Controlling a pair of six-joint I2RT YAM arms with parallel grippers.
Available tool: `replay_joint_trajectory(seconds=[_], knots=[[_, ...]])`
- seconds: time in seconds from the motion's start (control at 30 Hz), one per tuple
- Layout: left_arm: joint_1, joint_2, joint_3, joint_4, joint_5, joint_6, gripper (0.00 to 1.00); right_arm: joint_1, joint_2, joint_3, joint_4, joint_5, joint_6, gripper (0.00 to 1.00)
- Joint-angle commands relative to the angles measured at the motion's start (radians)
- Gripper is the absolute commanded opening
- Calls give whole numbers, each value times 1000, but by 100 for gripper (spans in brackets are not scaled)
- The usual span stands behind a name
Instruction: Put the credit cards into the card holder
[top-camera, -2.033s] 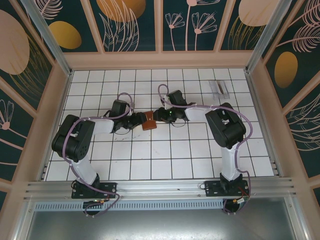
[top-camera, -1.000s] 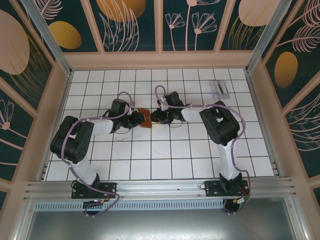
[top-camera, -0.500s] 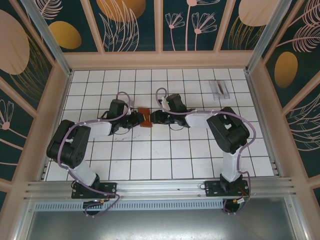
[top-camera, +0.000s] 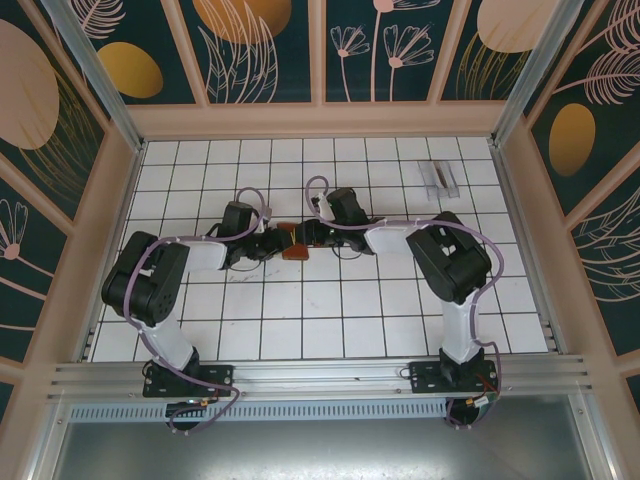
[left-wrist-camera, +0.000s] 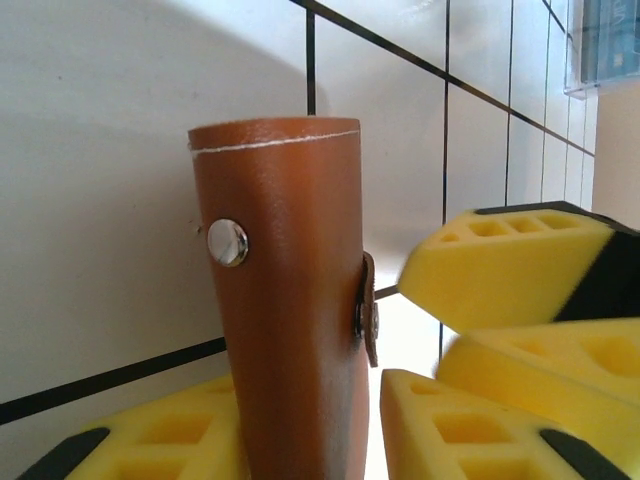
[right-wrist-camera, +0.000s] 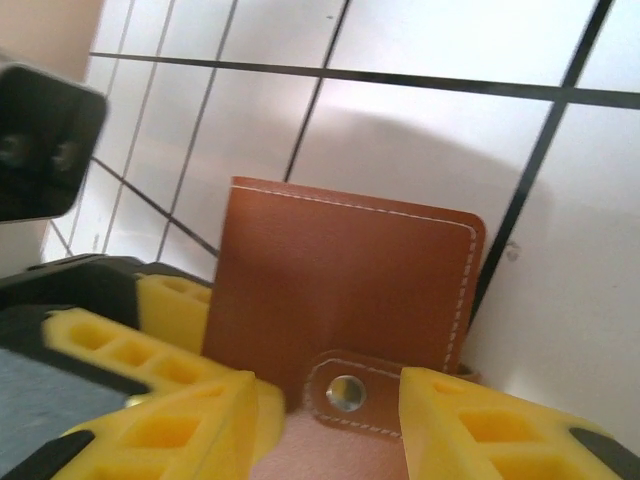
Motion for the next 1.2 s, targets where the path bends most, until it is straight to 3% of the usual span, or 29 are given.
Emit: replay_joint_trajectory(seconds=[0.0, 0.13, 0.3, 0.4, 0.53, 0.63, 0.7, 0.83, 1.0, 1.17], knots=[[-5, 4, 20, 30, 31, 14, 31, 11, 30, 17, 13, 27, -18, 42], [-4, -10, 0, 50, 14, 12, 15, 11, 34, 19, 2, 25, -28, 41], [-5, -35, -12, 83, 26, 0, 16, 12, 31, 20, -10, 25, -34, 41], [-6, -35, -11, 85, 32, 0, 0, 22, 30, 36, -47, 63, -60, 43], [-5, -57, -5, 81, 42, -6, 0, 48, 25, 48, -88, 140, -67, 43], [-5, -62, -3, 86, 43, -10, 0, 69, 29, 59, -146, 274, -55, 42], [-5, -66, -4, 85, 47, -17, 0, 78, 20, 54, -172, 349, -36, 38], [-5, -81, -23, 99, 39, -16, 0, 71, -16, 17, -150, 392, -8, 17], [-6, -70, -21, 80, 48, -3, 0, 54, -90, -13, -127, 325, 0, 2], [-7, -58, -24, 83, 74, 0, 0, 43, -155, -56, -138, 299, -15, 0]])
